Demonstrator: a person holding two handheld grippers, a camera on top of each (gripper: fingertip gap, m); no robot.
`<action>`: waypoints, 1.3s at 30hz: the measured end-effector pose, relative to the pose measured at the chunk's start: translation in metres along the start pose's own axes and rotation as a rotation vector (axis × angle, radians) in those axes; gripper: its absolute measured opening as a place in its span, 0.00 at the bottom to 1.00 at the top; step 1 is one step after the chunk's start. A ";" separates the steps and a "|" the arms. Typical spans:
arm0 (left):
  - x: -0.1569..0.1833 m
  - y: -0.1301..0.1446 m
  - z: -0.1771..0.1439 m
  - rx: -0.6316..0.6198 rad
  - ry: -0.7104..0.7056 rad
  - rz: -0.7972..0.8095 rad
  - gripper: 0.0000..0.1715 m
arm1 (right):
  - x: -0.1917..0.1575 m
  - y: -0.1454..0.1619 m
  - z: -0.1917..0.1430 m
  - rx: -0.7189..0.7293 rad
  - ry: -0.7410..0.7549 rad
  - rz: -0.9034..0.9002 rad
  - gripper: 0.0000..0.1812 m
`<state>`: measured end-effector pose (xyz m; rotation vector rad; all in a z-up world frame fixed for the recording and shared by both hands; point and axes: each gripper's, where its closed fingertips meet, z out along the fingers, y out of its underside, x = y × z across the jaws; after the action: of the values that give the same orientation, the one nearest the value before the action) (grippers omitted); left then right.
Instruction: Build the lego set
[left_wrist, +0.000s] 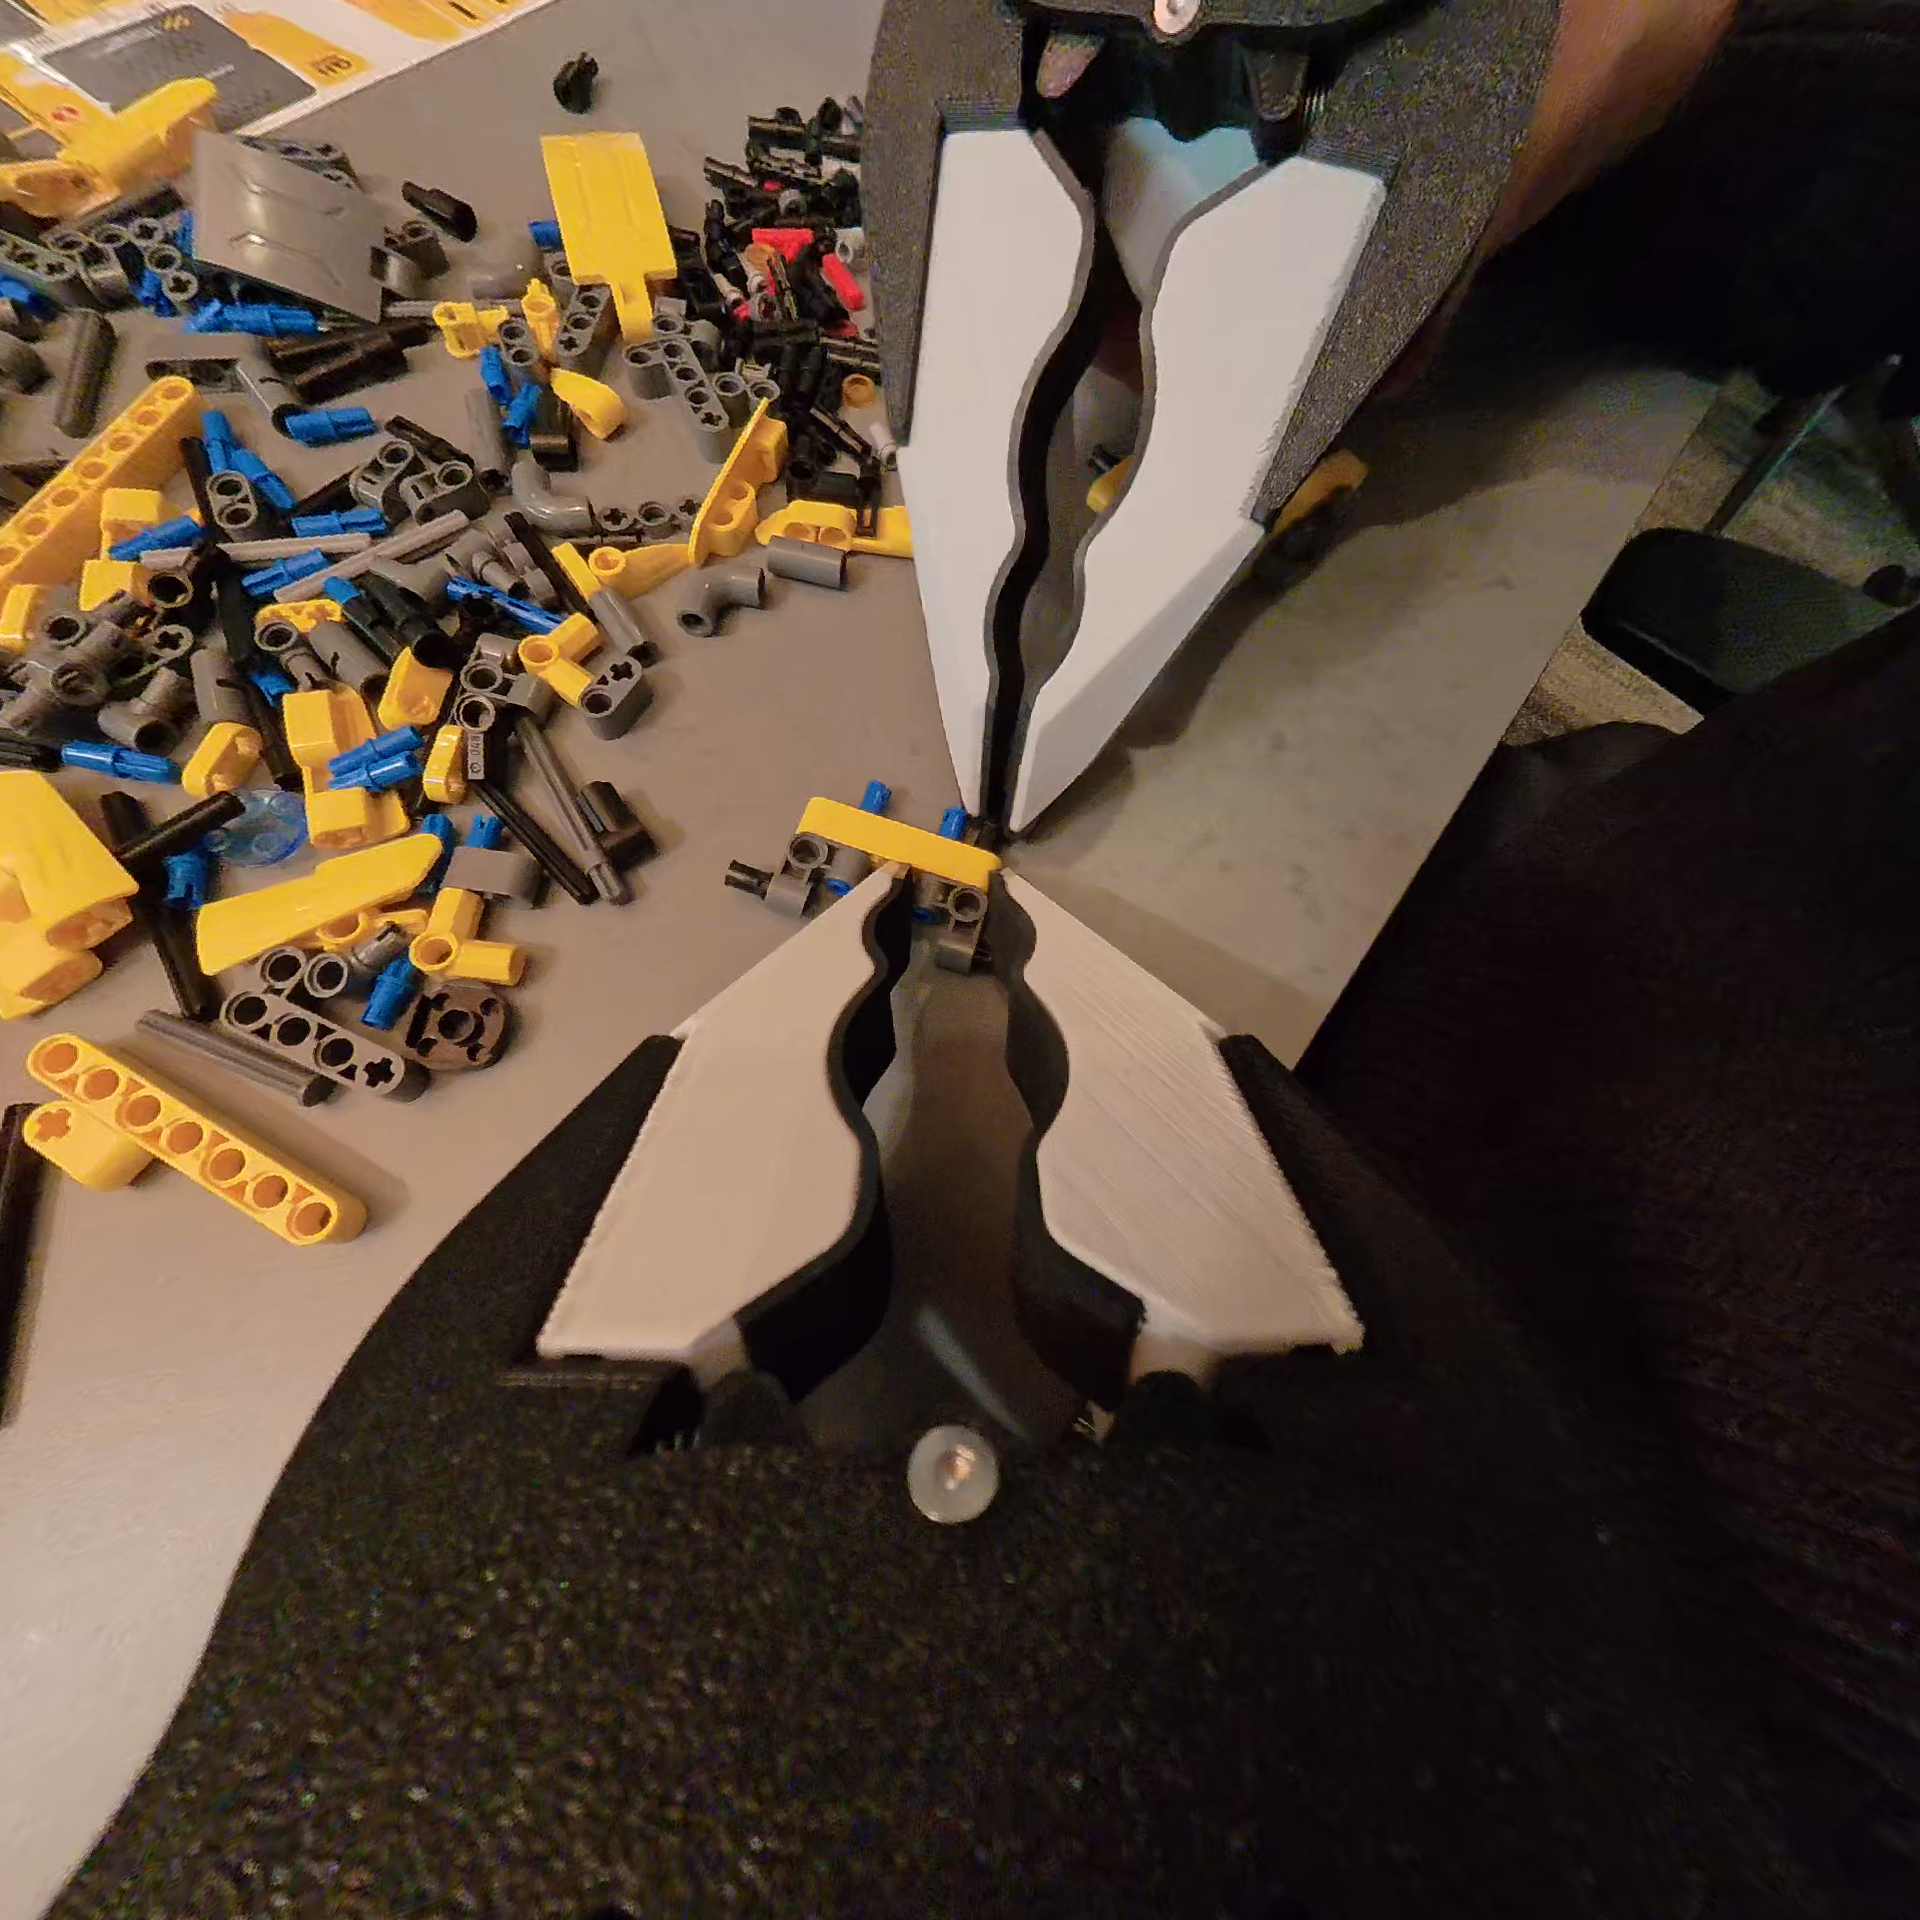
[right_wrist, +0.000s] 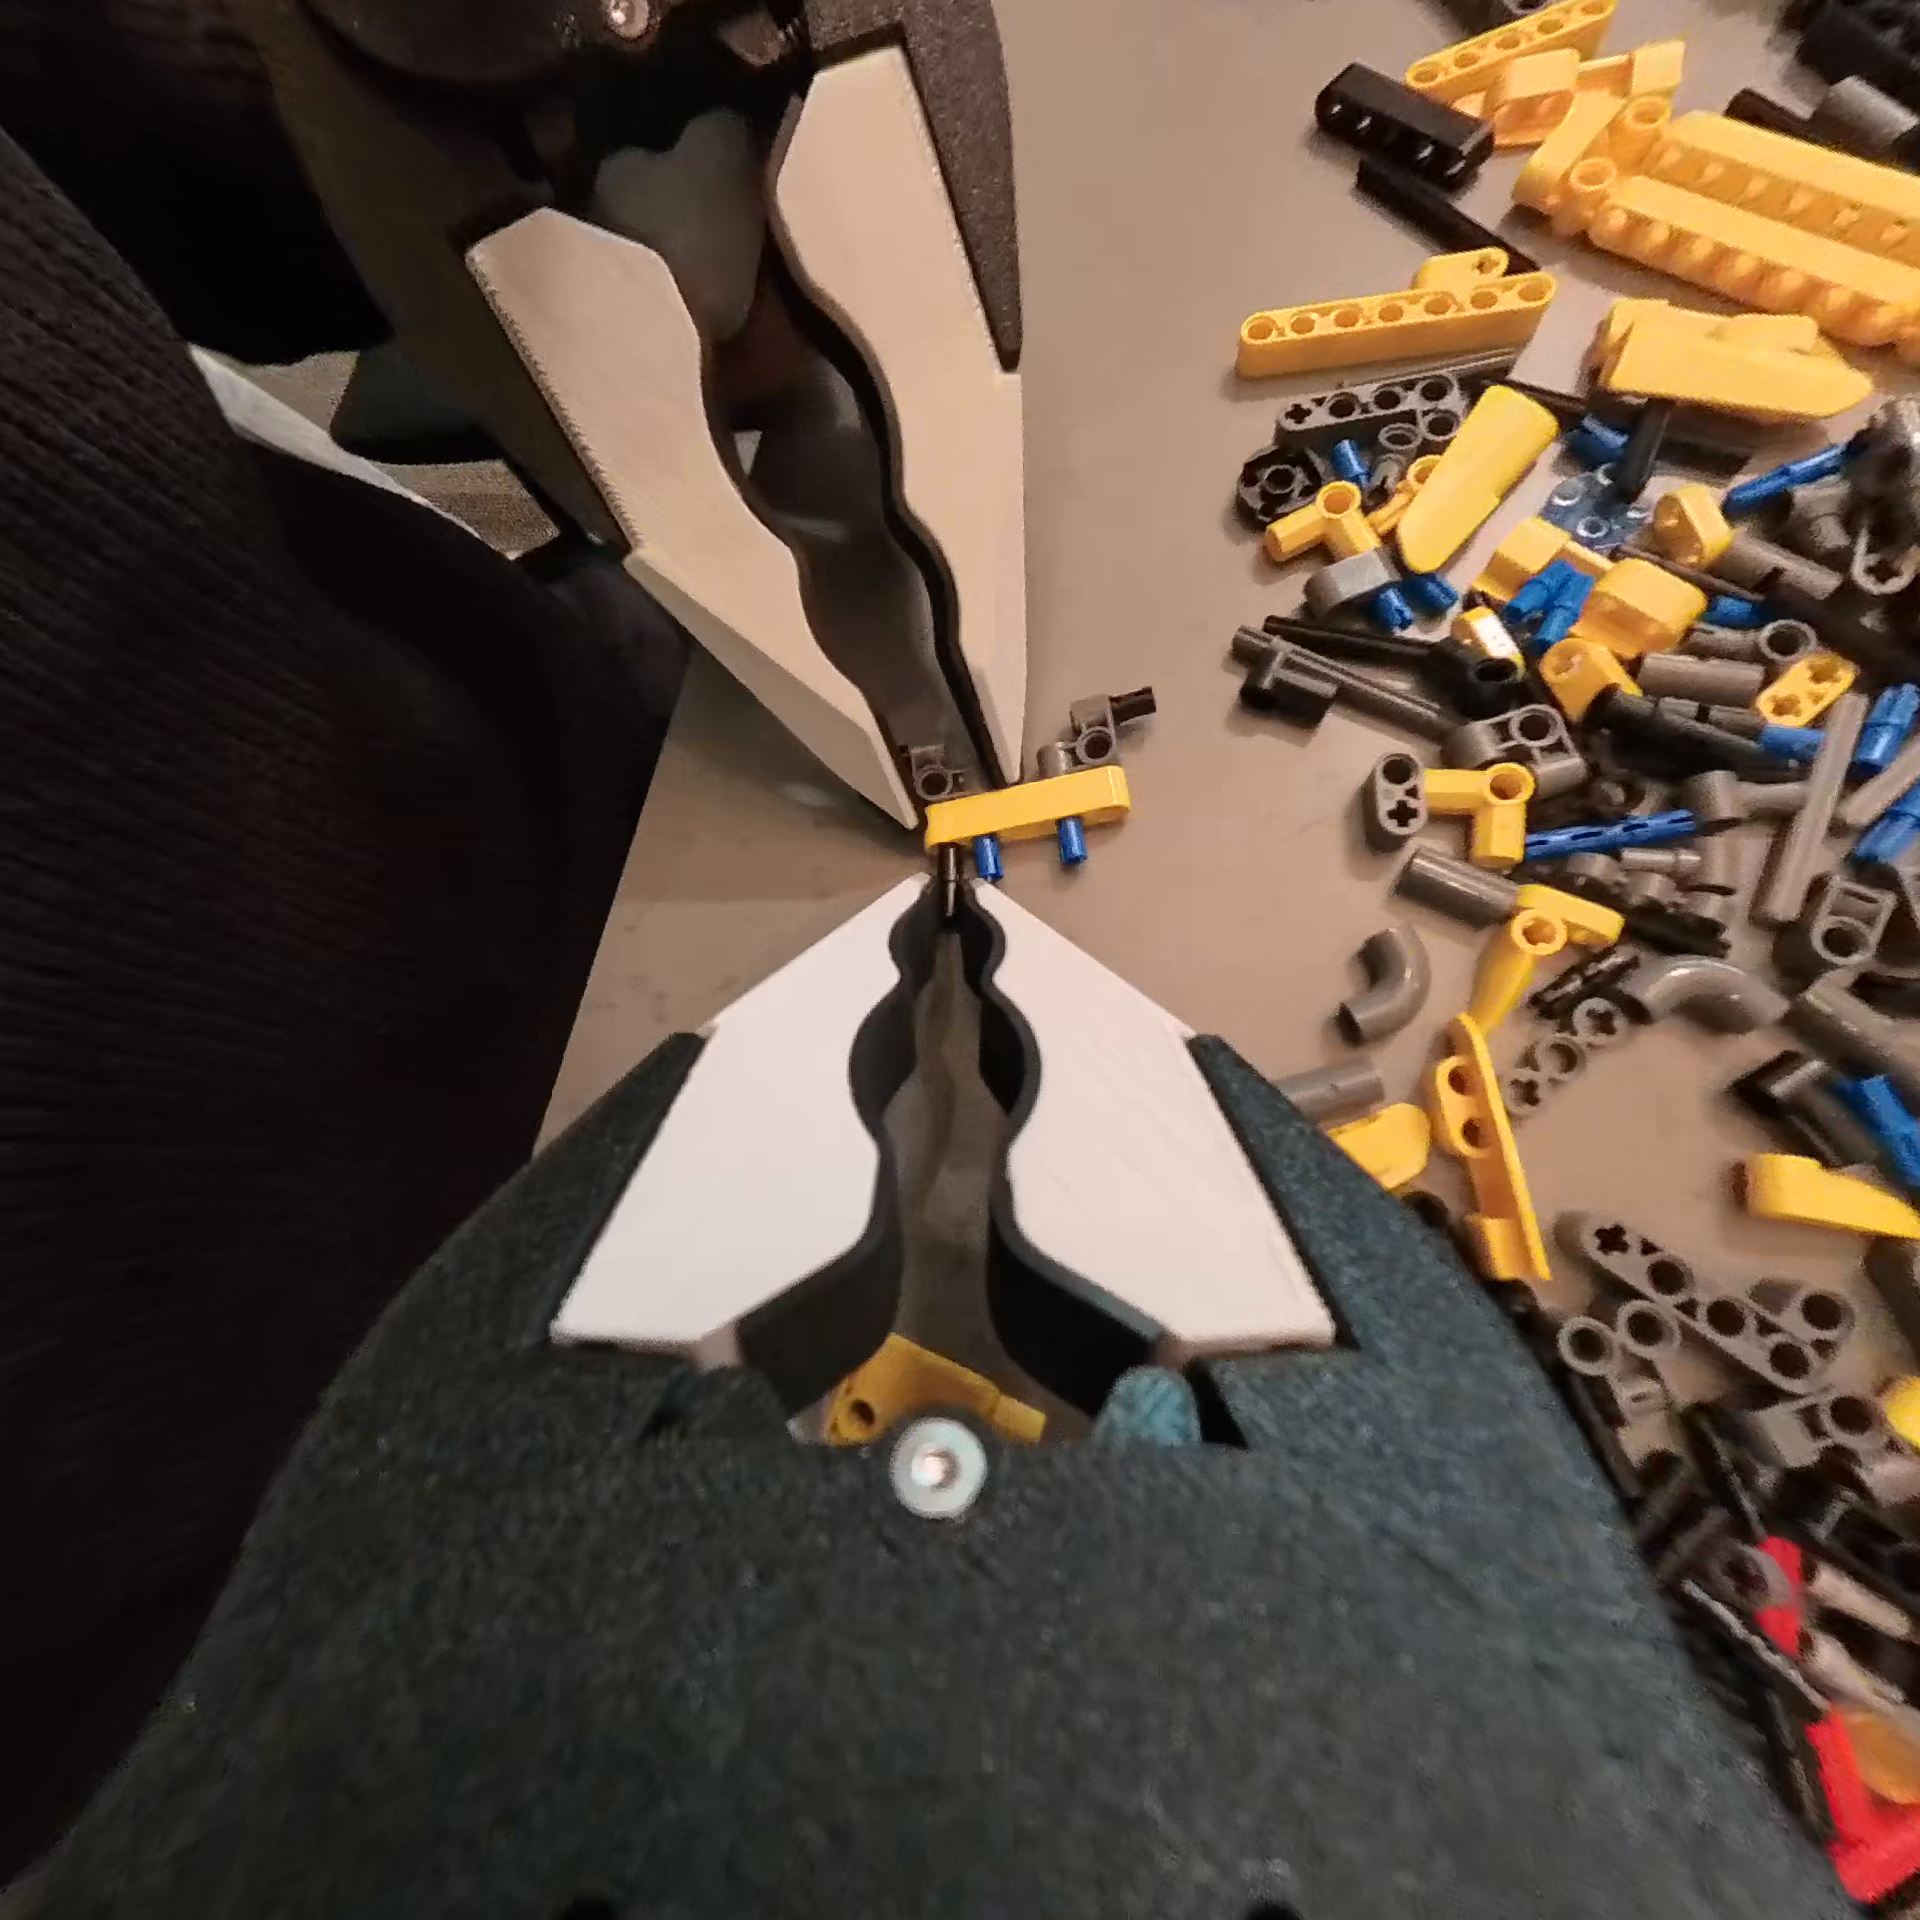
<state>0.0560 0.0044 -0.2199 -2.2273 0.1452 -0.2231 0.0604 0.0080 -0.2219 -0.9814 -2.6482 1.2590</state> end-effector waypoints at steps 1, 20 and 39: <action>0.000 0.000 0.000 0.000 0.001 -0.001 0.08 | 0.000 0.000 0.000 -0.007 0.004 -0.028 0.01; 0.000 -0.002 0.003 -0.001 0.002 -0.017 0.08 | 0.002 0.004 -0.007 -0.052 0.195 -0.396 0.00; 0.003 -0.004 0.001 0.016 0.031 -0.026 0.08 | 0.023 -0.024 -0.052 0.153 0.238 -0.295 0.00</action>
<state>0.0592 0.0073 -0.2176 -2.2111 0.1309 -0.2725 0.0451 0.0455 -0.1752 -0.6443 -2.3670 1.1754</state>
